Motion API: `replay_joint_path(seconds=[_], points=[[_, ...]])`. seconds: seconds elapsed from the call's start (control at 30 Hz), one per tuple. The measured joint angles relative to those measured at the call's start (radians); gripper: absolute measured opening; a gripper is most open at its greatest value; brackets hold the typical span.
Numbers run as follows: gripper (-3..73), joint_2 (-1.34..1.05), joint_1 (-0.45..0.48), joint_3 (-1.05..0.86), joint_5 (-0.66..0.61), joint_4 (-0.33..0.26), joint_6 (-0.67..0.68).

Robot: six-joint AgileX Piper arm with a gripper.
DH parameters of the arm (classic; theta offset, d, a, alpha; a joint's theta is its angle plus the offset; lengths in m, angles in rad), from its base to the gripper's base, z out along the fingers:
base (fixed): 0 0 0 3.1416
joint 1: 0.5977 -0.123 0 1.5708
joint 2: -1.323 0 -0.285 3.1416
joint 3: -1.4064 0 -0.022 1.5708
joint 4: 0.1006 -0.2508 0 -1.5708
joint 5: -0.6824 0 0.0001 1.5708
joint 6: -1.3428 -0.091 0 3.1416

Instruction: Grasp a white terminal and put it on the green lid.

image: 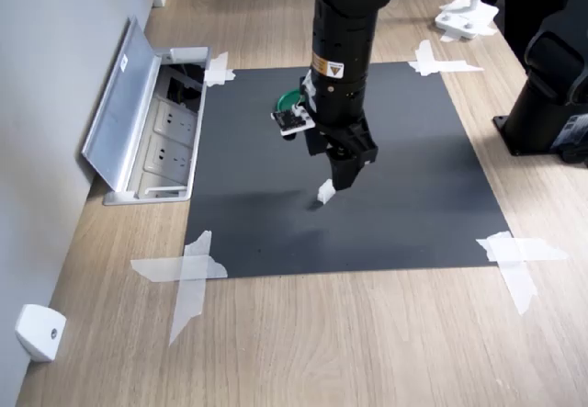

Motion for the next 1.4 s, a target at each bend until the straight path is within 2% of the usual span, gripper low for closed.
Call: replay_joint_path(seconds=[0.4, 0.93, 1.1, 1.4], points=[[72.0, 0.090, 0.000, 0.000, 0.056, 0.017, -0.002], [69.5, 0.126, 0.000, 0.000, 0.078, -0.001, -0.002], [59.5, 0.126, 0.000, 0.000, 0.078, -0.004, -0.002], [22.3, 0.126, 0.000, 0.001, 0.076, -0.020, -0.002]])
